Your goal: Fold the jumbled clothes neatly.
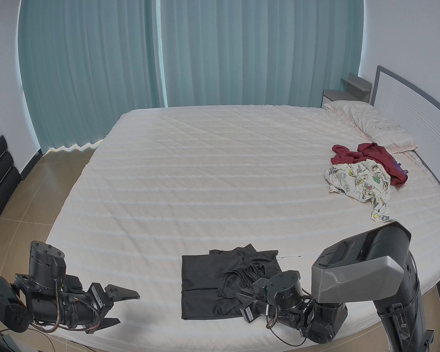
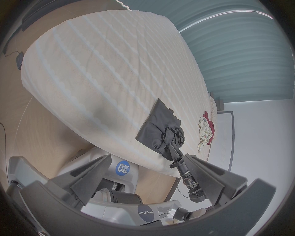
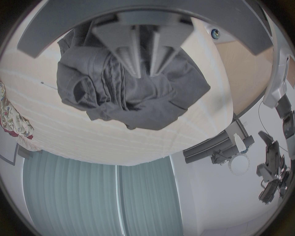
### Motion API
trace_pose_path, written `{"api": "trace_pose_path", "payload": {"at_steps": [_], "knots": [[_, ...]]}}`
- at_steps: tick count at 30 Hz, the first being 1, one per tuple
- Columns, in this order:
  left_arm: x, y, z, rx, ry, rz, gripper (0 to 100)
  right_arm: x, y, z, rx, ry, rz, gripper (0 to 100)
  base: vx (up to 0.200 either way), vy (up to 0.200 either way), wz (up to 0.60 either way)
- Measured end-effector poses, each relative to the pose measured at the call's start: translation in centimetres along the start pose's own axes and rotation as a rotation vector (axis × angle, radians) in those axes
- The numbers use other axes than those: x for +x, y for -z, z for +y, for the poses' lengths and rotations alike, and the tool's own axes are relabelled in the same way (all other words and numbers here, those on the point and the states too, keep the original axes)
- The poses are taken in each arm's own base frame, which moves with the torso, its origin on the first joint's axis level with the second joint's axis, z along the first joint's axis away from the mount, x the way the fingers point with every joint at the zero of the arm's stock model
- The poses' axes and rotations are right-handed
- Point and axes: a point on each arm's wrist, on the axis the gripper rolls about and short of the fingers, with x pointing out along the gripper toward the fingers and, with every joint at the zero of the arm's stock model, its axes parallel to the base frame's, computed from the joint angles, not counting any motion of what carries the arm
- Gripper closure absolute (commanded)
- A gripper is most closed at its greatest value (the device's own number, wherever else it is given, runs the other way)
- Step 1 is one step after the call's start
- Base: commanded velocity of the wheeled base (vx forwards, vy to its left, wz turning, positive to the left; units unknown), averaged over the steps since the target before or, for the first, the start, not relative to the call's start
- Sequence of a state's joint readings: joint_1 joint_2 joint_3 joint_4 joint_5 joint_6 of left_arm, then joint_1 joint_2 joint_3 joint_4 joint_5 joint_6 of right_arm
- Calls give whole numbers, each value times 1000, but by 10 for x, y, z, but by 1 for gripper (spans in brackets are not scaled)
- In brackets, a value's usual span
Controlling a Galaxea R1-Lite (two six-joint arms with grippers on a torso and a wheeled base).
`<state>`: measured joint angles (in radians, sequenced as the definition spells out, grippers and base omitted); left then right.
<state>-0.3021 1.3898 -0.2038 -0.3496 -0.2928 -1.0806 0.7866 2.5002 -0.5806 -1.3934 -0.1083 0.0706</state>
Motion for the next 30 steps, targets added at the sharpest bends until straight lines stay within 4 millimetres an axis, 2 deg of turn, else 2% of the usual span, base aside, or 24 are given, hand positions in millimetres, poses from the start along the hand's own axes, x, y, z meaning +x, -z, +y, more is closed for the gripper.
{"api": "trace_pose_path", "payload": {"at_steps": [11,19,26,29,30], "knots": [[1,1,2,-3,-8,4,0,-11,10,-7,6,3,49,100,0,0,0],[1,1,3,-4,-13,6,0,-37,4,-21,32,21,23,100,0,0,0],[2,1,3,-5,-15,8,0,-69,12,-46,94,71,64,100,0,0,0],[2,1,3,-6,-17,9,0,-76,15,-53,150,88,81,100,0,0,0],[2,1,3,-6,-17,9,0,-76,14,-53,163,82,77,0,0,0,0]]}}
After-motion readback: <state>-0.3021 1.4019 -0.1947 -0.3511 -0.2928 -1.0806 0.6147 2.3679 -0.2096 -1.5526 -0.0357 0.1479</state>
